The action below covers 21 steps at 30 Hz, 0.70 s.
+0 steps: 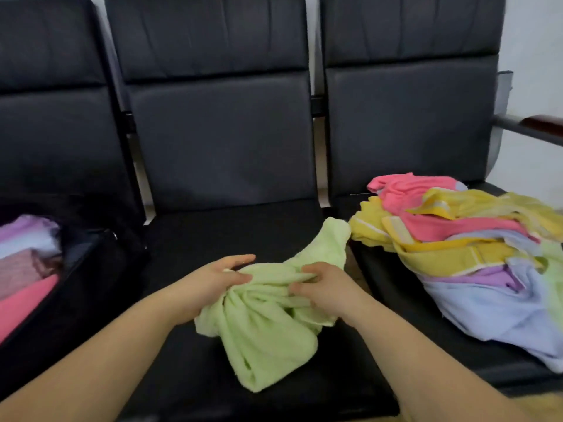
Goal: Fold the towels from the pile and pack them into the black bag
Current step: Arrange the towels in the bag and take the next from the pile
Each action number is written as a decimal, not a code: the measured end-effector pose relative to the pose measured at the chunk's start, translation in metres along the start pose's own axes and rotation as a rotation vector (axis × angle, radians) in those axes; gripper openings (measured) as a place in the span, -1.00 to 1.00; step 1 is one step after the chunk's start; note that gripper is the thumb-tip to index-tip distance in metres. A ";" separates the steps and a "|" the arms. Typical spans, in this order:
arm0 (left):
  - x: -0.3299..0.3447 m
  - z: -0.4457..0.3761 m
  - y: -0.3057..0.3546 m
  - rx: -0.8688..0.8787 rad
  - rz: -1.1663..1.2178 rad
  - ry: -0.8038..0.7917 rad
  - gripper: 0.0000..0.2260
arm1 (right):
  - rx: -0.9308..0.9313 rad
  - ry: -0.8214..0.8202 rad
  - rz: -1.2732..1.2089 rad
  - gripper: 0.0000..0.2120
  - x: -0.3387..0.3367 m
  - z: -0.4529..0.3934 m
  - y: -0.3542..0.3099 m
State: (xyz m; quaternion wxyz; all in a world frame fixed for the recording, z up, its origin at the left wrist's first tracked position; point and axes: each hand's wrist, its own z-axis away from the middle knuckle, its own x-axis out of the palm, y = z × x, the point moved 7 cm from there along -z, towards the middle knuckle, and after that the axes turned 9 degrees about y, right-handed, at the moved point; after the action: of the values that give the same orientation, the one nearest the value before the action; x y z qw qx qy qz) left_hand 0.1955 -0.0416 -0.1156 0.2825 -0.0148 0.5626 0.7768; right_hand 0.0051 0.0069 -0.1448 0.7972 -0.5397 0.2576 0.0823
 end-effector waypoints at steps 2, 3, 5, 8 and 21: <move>-0.026 0.016 -0.027 0.003 -0.037 0.034 -0.67 | -0.107 0.065 0.260 -0.48 0.013 0.002 -0.007; -0.034 0.026 -0.041 -0.001 -0.062 0.013 -0.68 | -0.148 0.092 0.357 -0.52 0.020 0.004 -0.012; -0.046 0.046 -0.069 -0.029 -0.151 -0.067 -0.76 | -0.258 0.133 0.534 -0.55 0.039 0.011 -0.023; -0.047 0.072 -0.094 -0.066 -0.375 -0.251 -0.62 | -0.408 0.032 0.667 -0.52 0.074 0.023 -0.029; -0.067 0.026 -0.103 0.348 -0.722 0.098 -0.77 | -0.424 -0.279 0.675 -0.61 0.108 0.067 -0.026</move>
State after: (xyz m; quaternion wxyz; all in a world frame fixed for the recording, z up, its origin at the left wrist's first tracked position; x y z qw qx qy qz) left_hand 0.3062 -0.0256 -0.1727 0.5085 -0.2005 0.6570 0.5193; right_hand 0.1297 0.0410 -0.1584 0.6240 -0.5608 0.2869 0.4624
